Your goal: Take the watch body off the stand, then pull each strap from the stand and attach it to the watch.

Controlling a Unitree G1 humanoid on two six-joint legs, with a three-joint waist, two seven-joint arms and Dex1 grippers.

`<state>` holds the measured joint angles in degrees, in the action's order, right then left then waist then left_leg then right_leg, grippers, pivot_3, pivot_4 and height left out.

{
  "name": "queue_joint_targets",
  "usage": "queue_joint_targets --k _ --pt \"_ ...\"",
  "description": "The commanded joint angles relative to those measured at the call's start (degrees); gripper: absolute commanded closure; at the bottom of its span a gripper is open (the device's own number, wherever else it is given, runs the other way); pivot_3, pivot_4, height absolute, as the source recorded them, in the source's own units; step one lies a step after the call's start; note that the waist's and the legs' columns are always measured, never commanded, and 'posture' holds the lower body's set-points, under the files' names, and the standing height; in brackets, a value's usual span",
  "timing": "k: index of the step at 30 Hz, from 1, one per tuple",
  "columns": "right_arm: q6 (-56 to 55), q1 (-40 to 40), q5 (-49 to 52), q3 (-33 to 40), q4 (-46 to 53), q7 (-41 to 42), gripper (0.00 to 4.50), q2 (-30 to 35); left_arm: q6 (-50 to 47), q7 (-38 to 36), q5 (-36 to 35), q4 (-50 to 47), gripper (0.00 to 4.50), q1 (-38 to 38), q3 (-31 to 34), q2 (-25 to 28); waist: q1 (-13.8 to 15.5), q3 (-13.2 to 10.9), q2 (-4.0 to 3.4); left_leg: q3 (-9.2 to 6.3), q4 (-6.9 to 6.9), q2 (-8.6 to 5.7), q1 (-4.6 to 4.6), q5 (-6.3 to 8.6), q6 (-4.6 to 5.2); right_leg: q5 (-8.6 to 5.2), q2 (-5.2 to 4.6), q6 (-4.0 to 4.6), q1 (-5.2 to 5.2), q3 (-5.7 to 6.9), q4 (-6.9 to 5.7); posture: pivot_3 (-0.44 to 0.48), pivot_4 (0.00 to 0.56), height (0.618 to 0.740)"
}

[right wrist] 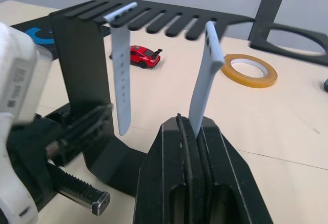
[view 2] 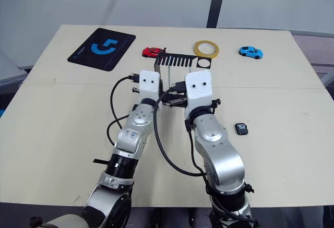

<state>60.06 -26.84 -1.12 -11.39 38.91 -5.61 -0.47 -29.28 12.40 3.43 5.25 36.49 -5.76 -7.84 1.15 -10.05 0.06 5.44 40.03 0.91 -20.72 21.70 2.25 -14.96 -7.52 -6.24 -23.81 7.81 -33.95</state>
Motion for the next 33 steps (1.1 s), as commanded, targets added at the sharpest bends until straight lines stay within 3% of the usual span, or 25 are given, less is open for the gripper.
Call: queue_joint_targets --k 1,5,6,15,21,25,30,33 --pt "-0.14 -0.06 -0.51 0.26 3.55 0.52 4.50 0.34 -2.21 -1.38 -0.86 -4.81 2.08 -1.11 -0.99 -2.09 -0.09 -0.01 -0.01 0.00 -0.01 0.00 -0.01 0.00 0.00 0.00 0.00 0.00 -0.02 0.00 0.00 0.000 0.150 0.732" --pt "0.34 0.23 -0.09 1.02 4.59 1.99 4.50 1.78 -8.39 -6.15 -1.97 -12.46 0.18 -3.98 -0.55 2.39 -0.62 -0.01 -0.02 0.01 -0.02 0.01 -0.08 0.00 0.00 0.00 0.03 0.00 -0.10 0.00 -0.01 0.000 0.150 0.732" --pt "0.47 0.28 0.00 1.23 4.83 2.34 4.50 2.12 -9.73 -7.08 -2.10 -13.98 0.08 -4.52 -0.34 3.25 -0.79 -0.01 -0.02 0.00 -0.02 0.02 -0.09 0.00 0.00 0.00 0.03 0.00 -0.10 0.00 -0.01 0.000 0.150 0.732" --pt "2.04 2.11 3.09 5.65 7.69 8.80 4.50 7.33 -17.61 -19.13 -6.52 -26.68 0.08 -9.44 2.59 15.38 -1.25 -0.03 -0.06 -0.07 -0.02 0.02 -0.14 -0.02 -0.04 0.00 0.03 0.00 -0.13 0.00 -0.01 0.000 0.150 0.732" --pt "2.48 2.64 13.03 14.14 8.86 19.43 4.50 10.24 -17.95 -37.78 -20.32 -26.68 0.08 -12.66 8.21 23.92 -1.39 -0.06 -0.10 -0.08 -0.01 0.04 -0.16 -0.02 -0.05 0.00 0.06 0.00 -0.16 0.00 -0.02 0.000 0.150 0.732" --pt "3.03 2.17 25.52 24.38 6.91 30.02 4.50 13.22 -15.55 -55.09 -29.96 -23.31 0.08 -11.87 12.71 34.83 -1.42 -0.09 -0.15 -0.05 0.00 0.05 -0.27 -0.02 -0.07 -0.01 0.11 0.02 -0.29 -0.01 -0.03 0.000 0.150 0.732" --pt "3.32 1.41 38.75 29.26 2.95 41.49 4.50 20.96 -22.45 -64.20 -43.29 -20.81 0.08 -8.48 17.35 39.49 -1.23 -0.12 -0.19 -0.08 0.05 -0.03 -0.39 -0.03 -0.07 0.00 0.08 0.01 -0.36 -0.05 -0.05 0.000 0.150 0.732" --pt "2.37 0.16 44.47 29.69 -0.43 45.82 4.50 23.90 -25.25 -65.67 -48.80 -20.27 0.08 -5.37 17.11 38.38 -1.25 -0.12 -0.18 -0.07 0.04 -0.06 -0.39 -0.03 -0.06 0.00 0.06 -0.01 -0.36 -0.07 -0.07 0.000 0.150 0.732"
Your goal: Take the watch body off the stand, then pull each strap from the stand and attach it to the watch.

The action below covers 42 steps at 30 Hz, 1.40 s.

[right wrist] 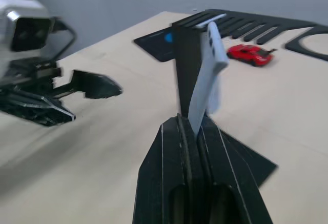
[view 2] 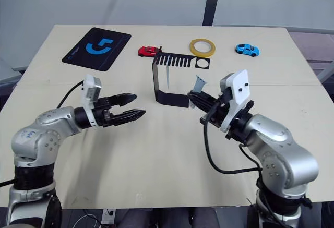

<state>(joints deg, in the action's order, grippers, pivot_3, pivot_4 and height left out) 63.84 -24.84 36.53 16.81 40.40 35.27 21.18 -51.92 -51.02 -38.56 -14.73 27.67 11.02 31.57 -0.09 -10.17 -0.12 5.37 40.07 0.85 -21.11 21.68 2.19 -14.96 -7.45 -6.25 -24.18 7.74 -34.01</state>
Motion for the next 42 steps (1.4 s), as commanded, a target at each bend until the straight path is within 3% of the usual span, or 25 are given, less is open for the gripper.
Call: queue_joint_targets --k 1,6,9,14,23,26,28,42 --pt "-2.01 -2.22 7.82 1.09 -2.97 6.04 4.50 2.90 -2.78 -1.99 -7.69 0.25 0.08 4.56 -0.21 -2.15 0.03 0.00 0.00 0.00 0.01 0.00 -0.01 0.00 0.00 0.00 0.01 0.00 0.00 0.00 0.00 0.000 0.150 0.732" --pt "-4.97 -3.26 9.53 -2.18 -6.36 7.95 4.50 4.42 -1.87 0.09 -9.45 3.01 0.08 8.69 -1.59 -6.80 0.05 0.00 0.01 0.03 0.02 -0.14 0.04 -0.01 0.01 0.01 0.03 -0.01 0.01 -0.02 -0.05 0.000 0.150 0.732" --pt "-7.28 -3.91 8.53 -5.10 -7.42 8.05 4.50 4.64 -1.79 1.31 -9.81 4.00 0.73 10.86 -3.41 -9.77 0.04 0.00 0.01 0.05 0.03 -0.17 0.02 -0.03 -0.01 0.01 0.08 -0.01 0.00 -0.01 -0.04 0.000 0.150 0.732" --pt "-9.25 -4.05 9.72 -7.00 -8.51 7.38 4.50 5.24 -1.49 4.37 -10.44 4.18 0.73 12.13 -4.24 -13.79 0.06 0.00 0.01 0.04 0.04 -0.18 0.02 -0.03 -0.02 0.01 0.07 -0.02 0.00 -0.02 -0.05 0.000 0.150 0.732" --pt "-9.89 -4.35 11.59 -8.40 -8.75 6.90 4.50 6.76 -0.86 3.60 -10.55 5.63 0.73 13.48 -6.35 -14.78 0.13 0.00 0.01 0.04 0.07 -0.17 0.02 -0.03 -0.02 0.01 0.07 -0.02 0.00 -0.01 -0.05 0.000 0.150 0.732" --pt "-10.42 -4.36 11.68 -9.02 -8.77 6.90 4.50 7.11 -0.42 3.28 -10.41 6.58 1.52 14.01 -6.78 -15.10 0.18 0.00 0.01 0.04 0.07 -0.17 0.01 -0.03 -0.02 0.01 0.08 -0.02 0.00 -0.01 -0.05 0.000 0.150 0.732" --pt "-10.81 -4.23 11.49 -9.50 -8.63 6.94 4.50 7.47 -0.47 2.36 -10.20 6.36 2.29 14.00 -7.55 -14.56 0.19 0.00 0.01 0.04 0.08 -0.17 0.01 -0.03 -0.02 0.01 0.07 -0.02 0.00 -0.01 -0.06 0.000 0.150 0.732" --pt "-12.71 -4.70 10.83 -11.07 -8.96 6.62 4.50 8.81 -0.72 2.69 -11.44 6.14 2.29 14.83 -7.55 -15.69 0.26 0.00 0.01 0.03 0.10 -0.17 0.00 -0.03 -0.03 0.01 0.07 -0.02 0.00 -0.01 -0.06 0.000 0.150 0.732"
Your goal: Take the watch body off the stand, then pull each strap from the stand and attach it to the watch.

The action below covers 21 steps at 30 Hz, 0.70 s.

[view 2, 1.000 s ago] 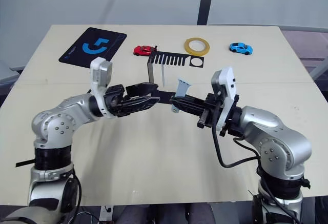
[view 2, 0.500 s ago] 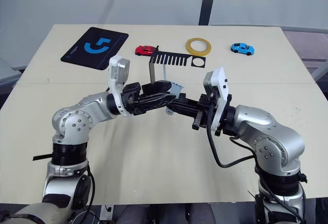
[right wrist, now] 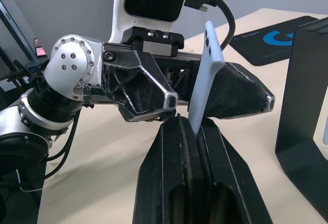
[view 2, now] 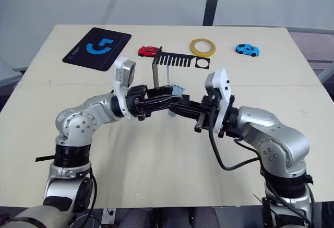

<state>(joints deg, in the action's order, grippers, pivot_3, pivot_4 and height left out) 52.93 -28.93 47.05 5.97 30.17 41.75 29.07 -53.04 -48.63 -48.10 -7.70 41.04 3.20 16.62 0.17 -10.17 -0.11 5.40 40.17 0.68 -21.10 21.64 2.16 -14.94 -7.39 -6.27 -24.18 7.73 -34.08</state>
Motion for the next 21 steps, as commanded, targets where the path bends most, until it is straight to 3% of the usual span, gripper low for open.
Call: queue_joint_targets --k 1,21 --pt "-1.99 -0.73 0.31 -0.28 1.12 -0.01 4.50 0.97 0.50 0.73 -1.99 -0.82 2.29 1.50 0.44 -1.11 -0.01 0.00 0.00 0.00 0.00 0.00 0.00 0.00 0.00 0.00 0.00 0.00 0.00 0.00 0.00 0.000 0.150 0.732" --pt "-2.99 -1.30 1.29 -0.34 0.01 -0.28 4.50 2.34 2.51 -0.17 -0.29 0.59 2.29 2.18 -1.04 -0.12 -0.03 0.00 0.00 0.00 0.02 -0.01 0.01 0.00 0.00 0.00 0.01 0.00 0.00 0.00 -0.03 0.000 0.150 0.732"
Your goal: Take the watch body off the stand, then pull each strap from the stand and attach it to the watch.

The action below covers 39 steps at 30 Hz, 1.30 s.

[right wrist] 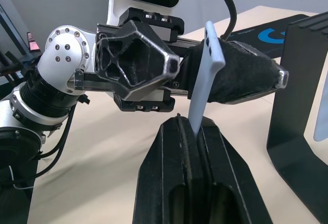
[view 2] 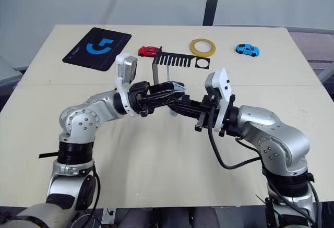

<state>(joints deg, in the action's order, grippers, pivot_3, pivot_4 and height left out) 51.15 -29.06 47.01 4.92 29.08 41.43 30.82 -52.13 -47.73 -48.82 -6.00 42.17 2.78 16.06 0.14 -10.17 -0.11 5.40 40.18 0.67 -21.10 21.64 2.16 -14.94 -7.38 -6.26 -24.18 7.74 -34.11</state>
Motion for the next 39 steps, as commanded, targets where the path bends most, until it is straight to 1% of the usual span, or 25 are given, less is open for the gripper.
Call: queue_joint_targets --k 1,31,34,35,39 --pt "-1.21 -1.20 1.34 0.71 1.03 0.02 4.50 0.59 1.74 -0.94 0.44 -1.03 2.29 1.05 -0.63 0.47 0.02 0.00 0.00 0.00 0.01 0.00 0.00 0.00 0.00 0.00 0.00 0.00 0.00 0.00 0.00 0.000 0.150 0.732" --pt "-1.24 -0.66 1.56 1.07 1.17 -0.70 4.50 0.81 2.91 -0.94 0.10 -0.23 2.29 0.70 -0.93 0.42 0.01 0.00 0.00 0.00 0.02 -0.01 0.00 0.00 0.00 0.00 0.00 0.00 0.00 0.00 -0.03 0.000 0.150 0.732" --pt "-1.29 -0.85 1.42 1.00 0.95 -0.63 4.50 0.87 2.79 -1.22 -0.02 -0.16 3.10 0.82 -0.98 0.51 0.01 0.00 0.00 0.00 0.03 -0.01 0.00 0.00 0.00 0.00 0.00 0.00 0.00 0.00 -0.04 0.000 0.150 0.732" --pt "-1.27 -0.91 1.40 0.99 0.93 -0.60 4.50 0.92 2.66 -1.23 0.02 -0.13 3.53 0.94 -1.05 0.62 0.01 0.00 0.00 0.00 0.03 -0.01 0.00 0.00 0.00 0.00 0.00 0.00 0.00 0.00 -0.04 0.000 0.150 0.732" --pt "-1.21 -1.04 1.50 1.04 0.88 -0.59 4.50 1.00 2.53 -1.15 0.00 -0.15 3.53 1.05 -1.08 0.67 0.01 0.00 0.00 0.00 0.04 -0.01 0.00 0.00 0.00 0.00 0.00 0.00 0.00 0.00 -0.05 0.000 0.150 0.732"
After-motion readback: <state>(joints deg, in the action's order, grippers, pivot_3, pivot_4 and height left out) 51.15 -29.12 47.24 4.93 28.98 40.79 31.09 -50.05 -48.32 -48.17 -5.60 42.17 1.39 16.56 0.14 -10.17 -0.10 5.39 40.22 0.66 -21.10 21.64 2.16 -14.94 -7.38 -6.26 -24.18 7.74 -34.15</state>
